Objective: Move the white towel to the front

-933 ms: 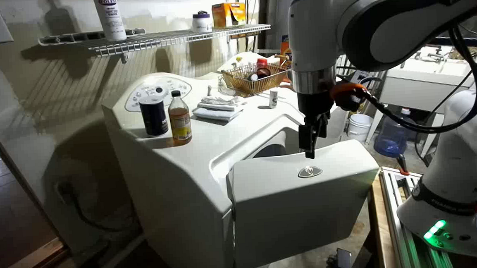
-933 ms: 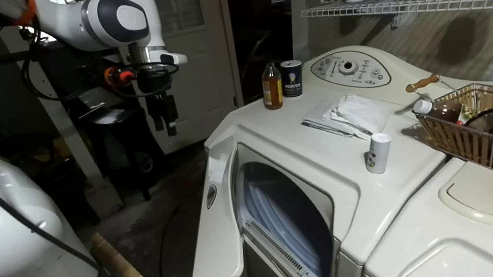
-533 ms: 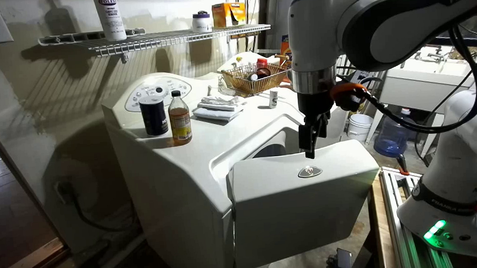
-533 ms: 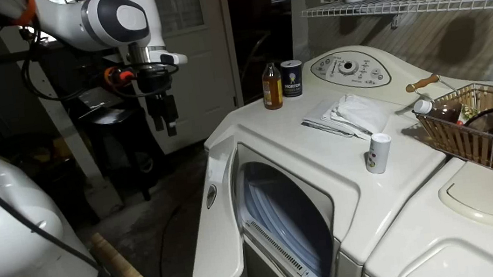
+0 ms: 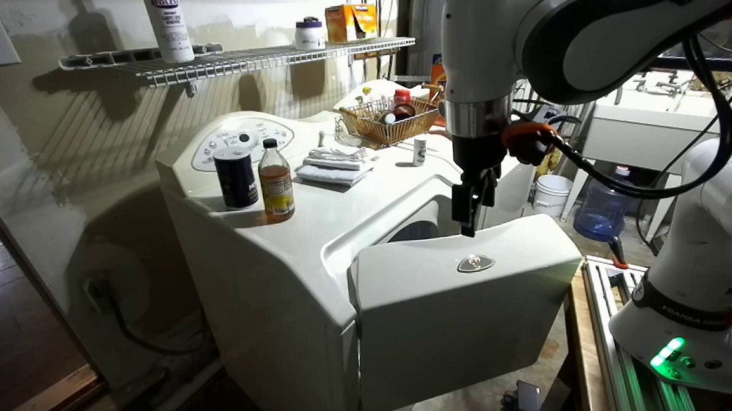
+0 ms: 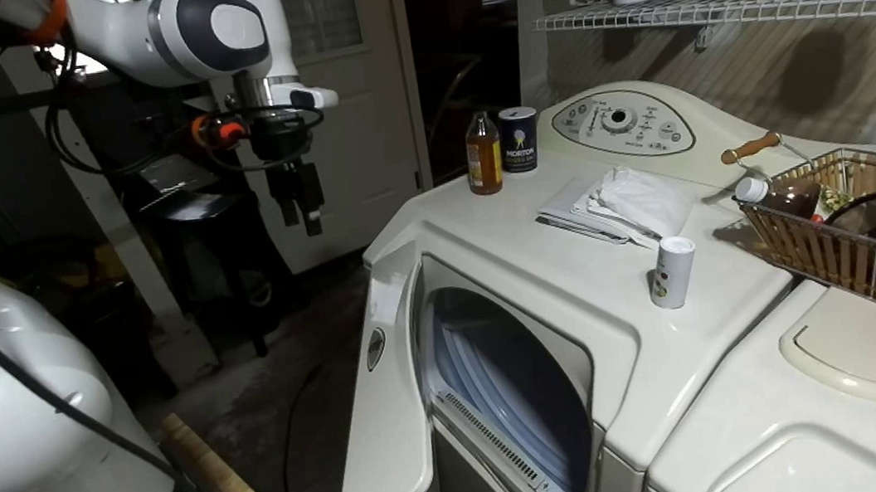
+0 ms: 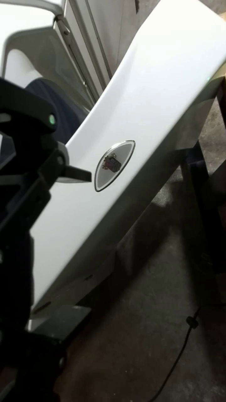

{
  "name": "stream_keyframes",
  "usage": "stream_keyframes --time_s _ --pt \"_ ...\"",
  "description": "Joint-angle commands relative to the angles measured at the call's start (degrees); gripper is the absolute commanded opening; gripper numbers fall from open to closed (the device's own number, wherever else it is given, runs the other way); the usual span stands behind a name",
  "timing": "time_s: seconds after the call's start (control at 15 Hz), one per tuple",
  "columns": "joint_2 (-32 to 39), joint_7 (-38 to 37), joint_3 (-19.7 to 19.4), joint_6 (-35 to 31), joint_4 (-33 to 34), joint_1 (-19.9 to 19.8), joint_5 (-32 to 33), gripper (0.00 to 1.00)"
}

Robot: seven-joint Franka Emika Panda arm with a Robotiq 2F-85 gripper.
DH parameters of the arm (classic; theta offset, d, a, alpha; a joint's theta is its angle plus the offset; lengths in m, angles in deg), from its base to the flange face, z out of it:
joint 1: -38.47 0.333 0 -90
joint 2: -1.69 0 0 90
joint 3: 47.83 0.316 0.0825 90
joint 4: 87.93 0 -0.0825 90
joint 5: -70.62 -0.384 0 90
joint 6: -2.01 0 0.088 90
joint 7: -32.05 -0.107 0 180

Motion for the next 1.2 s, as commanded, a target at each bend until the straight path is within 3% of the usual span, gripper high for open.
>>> stream_keyframes --time_s 0.0,0.33,0.53,0.87,1.07,1.13 --pt "3.0 2.1 -3.3 -1.8 5.5 -1.4 4.5 1.00" --pt "9.0 8.3 -9.1 -1.4 17.7 -4.6 11.4 1.00" --pt "14.6 10.7 -11.5 -1.7 26.4 -6.6 19.2 1.00" --pt "24.1 14.1 -15.3 -4.7 37.9 -6.5 24.6 1.00" --pt "29.4 15.9 -17.0 -8.3 42.2 -6.3 22.5 1.00" --pt "24.7 14.6 -17.0 -7.1 37.3 -5.7 23.0 1.00"
